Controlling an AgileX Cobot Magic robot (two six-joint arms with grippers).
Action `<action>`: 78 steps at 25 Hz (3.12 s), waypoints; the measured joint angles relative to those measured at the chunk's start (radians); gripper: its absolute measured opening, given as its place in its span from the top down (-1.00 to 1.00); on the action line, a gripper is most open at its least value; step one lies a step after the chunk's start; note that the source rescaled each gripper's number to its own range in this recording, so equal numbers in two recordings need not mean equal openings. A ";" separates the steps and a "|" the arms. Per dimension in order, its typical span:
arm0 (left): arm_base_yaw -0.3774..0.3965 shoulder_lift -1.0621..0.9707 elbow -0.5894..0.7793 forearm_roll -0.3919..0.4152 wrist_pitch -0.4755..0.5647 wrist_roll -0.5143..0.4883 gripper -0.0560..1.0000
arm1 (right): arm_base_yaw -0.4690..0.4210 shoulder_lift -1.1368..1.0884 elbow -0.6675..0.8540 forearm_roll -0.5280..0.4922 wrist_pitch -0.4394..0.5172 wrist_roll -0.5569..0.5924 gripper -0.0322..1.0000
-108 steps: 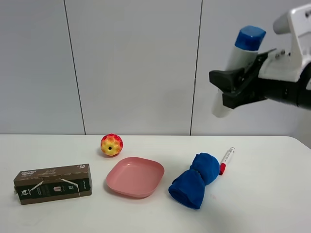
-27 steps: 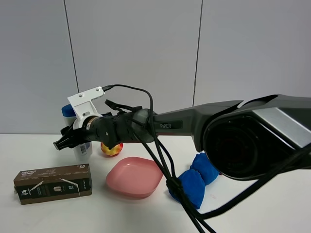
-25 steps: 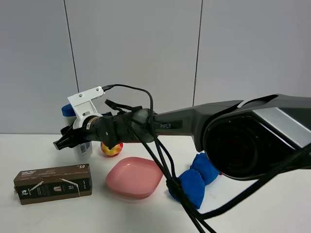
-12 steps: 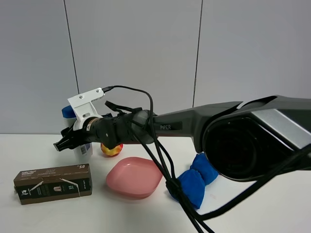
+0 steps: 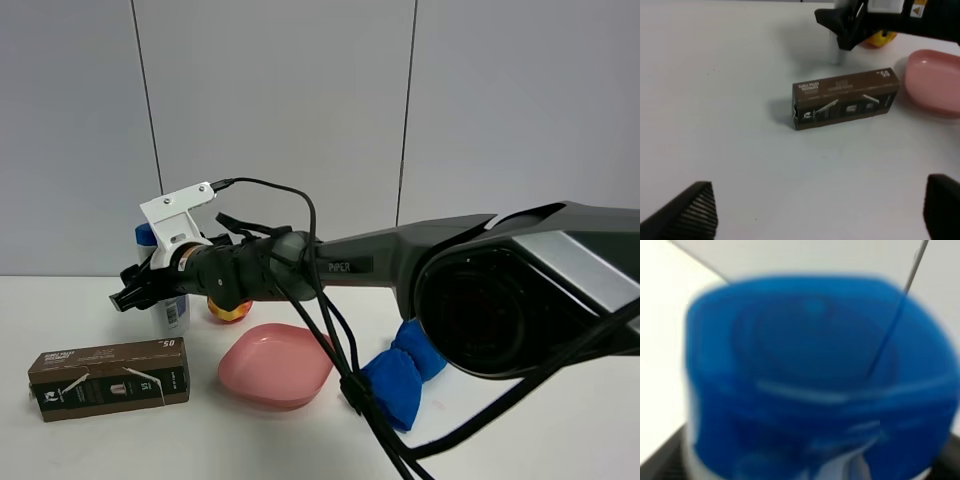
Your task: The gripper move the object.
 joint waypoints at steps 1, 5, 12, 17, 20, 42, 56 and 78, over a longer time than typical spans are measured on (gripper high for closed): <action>0.000 0.000 0.000 0.000 0.000 0.000 -1.00 | 0.000 0.000 0.000 0.001 0.000 0.000 0.25; 0.000 0.000 0.000 0.000 0.000 0.000 -1.00 | 0.000 0.000 0.000 0.002 -0.016 0.000 0.14; 0.000 0.000 0.000 0.000 0.000 0.000 -1.00 | 0.000 -0.013 0.000 0.004 0.001 0.000 0.00; 0.000 0.000 0.000 0.000 0.000 0.000 -1.00 | 0.000 -0.066 0.000 0.004 0.032 0.000 -0.40; 0.000 0.000 0.000 0.000 0.000 0.000 -1.00 | 0.000 -0.094 0.000 0.004 0.058 -0.001 -0.47; 0.000 0.000 0.000 0.000 0.000 0.000 -1.00 | 0.008 -0.852 0.000 -0.060 0.834 -0.076 -0.49; 0.000 0.000 0.000 0.000 0.000 0.000 -1.00 | 0.010 -1.106 0.189 -0.135 1.017 -0.086 -0.49; 0.000 0.000 0.000 0.000 0.000 0.000 -1.00 | -0.135 -1.812 1.423 -0.003 0.688 0.169 -0.49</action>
